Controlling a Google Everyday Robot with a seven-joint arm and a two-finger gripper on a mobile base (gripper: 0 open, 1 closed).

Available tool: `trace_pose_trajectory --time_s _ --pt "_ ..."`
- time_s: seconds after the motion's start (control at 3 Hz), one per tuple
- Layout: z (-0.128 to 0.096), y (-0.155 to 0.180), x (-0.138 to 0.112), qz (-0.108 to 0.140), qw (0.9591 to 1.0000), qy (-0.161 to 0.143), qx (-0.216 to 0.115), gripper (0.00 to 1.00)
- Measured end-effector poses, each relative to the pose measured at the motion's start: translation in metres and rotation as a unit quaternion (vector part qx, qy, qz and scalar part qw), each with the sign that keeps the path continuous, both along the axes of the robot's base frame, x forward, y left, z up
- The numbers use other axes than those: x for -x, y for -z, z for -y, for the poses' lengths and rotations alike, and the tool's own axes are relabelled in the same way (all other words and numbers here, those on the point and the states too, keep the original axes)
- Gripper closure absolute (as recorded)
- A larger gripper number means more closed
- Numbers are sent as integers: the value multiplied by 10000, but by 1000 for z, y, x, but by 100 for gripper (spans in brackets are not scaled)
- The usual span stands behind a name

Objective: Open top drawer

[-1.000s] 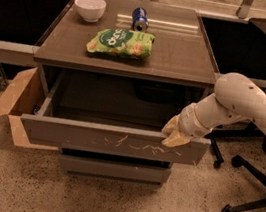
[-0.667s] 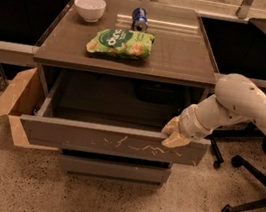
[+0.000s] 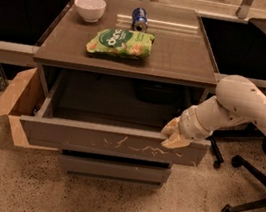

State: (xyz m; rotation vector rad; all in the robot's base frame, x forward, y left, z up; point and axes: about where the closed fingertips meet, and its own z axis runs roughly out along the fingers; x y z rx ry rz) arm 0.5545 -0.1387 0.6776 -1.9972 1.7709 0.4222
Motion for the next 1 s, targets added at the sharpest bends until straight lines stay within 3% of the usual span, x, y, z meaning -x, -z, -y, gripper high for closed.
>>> trace_pose_trajectory --time_s 0.33,0.67,1.0 --pt "0 0 0 0 10000 0 0 16" --pt "0 0 0 -1 10000 0 0 0" --pt "0 0 0 -1 10000 0 0 0"
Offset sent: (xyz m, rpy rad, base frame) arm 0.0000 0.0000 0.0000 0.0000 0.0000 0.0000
